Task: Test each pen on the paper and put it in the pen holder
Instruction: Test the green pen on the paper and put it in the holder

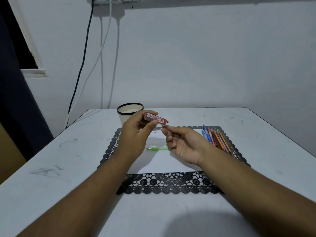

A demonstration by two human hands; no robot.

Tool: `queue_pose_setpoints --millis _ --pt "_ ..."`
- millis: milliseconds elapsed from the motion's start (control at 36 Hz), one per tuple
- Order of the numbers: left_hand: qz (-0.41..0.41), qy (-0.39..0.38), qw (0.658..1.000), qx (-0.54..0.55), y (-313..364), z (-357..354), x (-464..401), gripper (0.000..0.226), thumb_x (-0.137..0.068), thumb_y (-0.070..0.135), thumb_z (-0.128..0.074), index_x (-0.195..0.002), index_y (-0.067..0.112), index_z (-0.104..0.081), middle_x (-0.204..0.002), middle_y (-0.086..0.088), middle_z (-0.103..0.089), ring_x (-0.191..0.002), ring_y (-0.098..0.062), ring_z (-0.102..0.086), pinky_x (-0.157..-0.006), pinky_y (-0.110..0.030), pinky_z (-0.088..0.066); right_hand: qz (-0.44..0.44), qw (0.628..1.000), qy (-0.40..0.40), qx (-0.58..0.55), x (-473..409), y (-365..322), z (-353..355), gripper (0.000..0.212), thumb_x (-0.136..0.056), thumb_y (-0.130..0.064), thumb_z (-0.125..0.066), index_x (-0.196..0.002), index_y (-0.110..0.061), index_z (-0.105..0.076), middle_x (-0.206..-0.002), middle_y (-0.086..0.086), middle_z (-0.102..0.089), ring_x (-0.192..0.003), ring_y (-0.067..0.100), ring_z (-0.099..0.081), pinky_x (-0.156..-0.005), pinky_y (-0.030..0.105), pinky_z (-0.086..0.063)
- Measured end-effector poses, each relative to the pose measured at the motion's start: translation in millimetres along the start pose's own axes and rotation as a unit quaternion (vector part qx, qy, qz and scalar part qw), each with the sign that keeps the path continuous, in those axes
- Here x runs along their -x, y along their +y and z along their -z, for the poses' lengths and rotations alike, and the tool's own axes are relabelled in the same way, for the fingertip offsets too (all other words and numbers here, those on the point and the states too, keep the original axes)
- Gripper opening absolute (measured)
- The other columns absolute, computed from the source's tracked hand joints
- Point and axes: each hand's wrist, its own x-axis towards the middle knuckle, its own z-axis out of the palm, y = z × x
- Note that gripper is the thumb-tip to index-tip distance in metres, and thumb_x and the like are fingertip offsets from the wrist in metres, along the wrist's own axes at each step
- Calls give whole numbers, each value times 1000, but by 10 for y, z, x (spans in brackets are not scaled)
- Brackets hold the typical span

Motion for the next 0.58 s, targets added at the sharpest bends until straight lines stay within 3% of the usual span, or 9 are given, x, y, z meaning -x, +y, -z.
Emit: queue_pose_setpoints --millis 83,250,361,417,500,583 --pt "18 -19 1000 5 2 3 20 17 -96 15 -70 -112 20 -71 -103 -5 -75 -100 -28 -71 -95 -55 -55 5 1000 -3 4 -2 13 16 17 -100 -6 -58 -112 -1 -67 -90 10 -74 -60 10 -55 -48 18 -41" --pt "9 -16 1000 17 46 68 -7 17 -92 20 -70 -108 26 -73 -101 -3 -76 -99 -31 -71 -93 -56 -56 -2 1000 -18 1 -34 10 -54 19 -99 -9 -59 -115 -1 -66 -91 10 -74 -61 10 -56 -48 18 -42" --pt "20 -28 999 13 22 65 8 17 -95 16 -71 -110 24 -72 -102 -5 -75 -99 -35 -69 -92 -54 -55 2 1000 -12 -2 -17 13 -55 15 -99 -9 -59 -109 -1 -67 -87 10 -74 -61 10 -56 -48 18 -42" --pt "27 -23 999 19 4 73 20 17 -95 12 -71 -110 20 -72 -101 -9 -75 -99 -37 -68 -88 -47 -57 1 1000 -11 -1 -10 18 -53 15 -99 -8 -59 -110 -1 -66 -86 10 -73 -61 10 -56 -47 18 -42" --pt "39 -20 998 38 23 68 6 17 -95 7 -69 -108 17 -71 -100 -13 -74 -93 -25 -71 -80 -27 -56 -1 1000 -8 0 -11 19 -48 13 -99 -6 -59 -109 -1 -66 -86 10 -73 -60 10 -55 -46 18 -42" --pt "47 -26 998 34 9 70 2 17 -93 11 -71 -108 18 -72 -100 -12 -74 -93 -23 -69 -81 -30 -55 -3 1000 5 4 -16 29 -40 9 -99 -7 -61 -103 -2 -67 -83 9 -72 -58 9 -56 -45 17 -42"
